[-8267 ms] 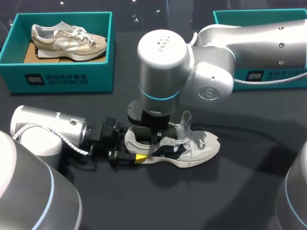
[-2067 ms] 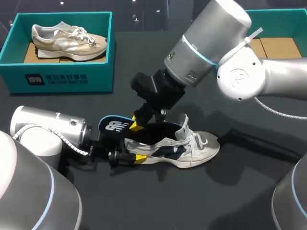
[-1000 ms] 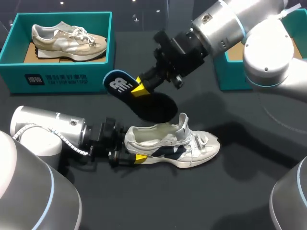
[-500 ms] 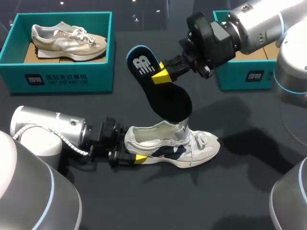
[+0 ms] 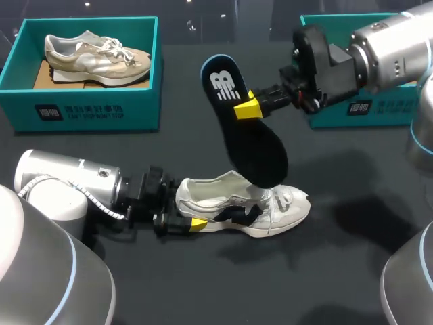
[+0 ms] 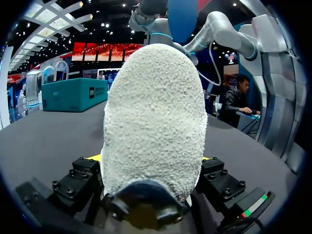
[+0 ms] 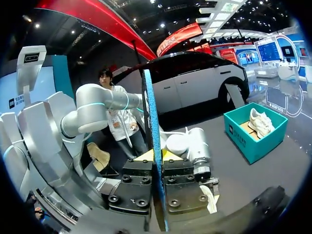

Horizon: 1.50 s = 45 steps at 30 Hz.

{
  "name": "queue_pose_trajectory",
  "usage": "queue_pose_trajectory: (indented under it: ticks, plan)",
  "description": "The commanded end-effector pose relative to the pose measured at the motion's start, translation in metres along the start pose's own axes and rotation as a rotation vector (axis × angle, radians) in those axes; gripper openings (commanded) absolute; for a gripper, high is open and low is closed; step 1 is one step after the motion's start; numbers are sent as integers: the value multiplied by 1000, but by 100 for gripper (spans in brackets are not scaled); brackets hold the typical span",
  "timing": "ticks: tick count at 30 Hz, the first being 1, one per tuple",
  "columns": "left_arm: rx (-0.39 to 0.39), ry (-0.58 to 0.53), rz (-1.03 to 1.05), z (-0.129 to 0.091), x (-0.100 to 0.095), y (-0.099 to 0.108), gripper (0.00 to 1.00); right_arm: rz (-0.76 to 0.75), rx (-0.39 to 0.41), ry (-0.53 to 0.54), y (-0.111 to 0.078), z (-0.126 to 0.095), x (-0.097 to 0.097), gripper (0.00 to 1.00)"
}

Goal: Take the shoe out of the shoebox, open the shoe tongue, remove and reinsert the insole, then place the shoe into the shoebox

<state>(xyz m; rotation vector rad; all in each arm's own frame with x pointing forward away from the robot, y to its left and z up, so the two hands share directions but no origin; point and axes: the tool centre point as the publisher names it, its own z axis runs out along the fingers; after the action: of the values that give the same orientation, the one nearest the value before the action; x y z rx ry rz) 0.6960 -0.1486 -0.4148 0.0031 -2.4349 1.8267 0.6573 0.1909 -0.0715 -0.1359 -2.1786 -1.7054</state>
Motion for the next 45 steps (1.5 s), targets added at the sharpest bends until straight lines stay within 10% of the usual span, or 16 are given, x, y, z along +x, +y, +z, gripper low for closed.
queue_pose_trajectory:
  ticks: [1, 38, 39, 40, 41, 45]
  plan:
    - [0, 0, -1, 1, 1, 3, 0, 78, -123, -203, -19, -22, 46, 0]
    - [-18, -4, 12, -1, 2, 2, 0, 168, -238, -239, -42, -22, 66, 0]
    - [-26, -1, 5, -1, 2, 2, 26, 168, -238, -239, -42, -22, 66, 0]
    - [-38, -6, 3, -2, 3, 2, 87, 168, -238, -239, -42, -22, 66, 0]
    - [-46, -10, -3, -4, 3, 3, 100, 168, -238, -239, -42, -22, 66, 0]
    - [-92, -15, -8, -10, 6, 4, 100, 168, -238, -239, -42, -22, 66, 0]
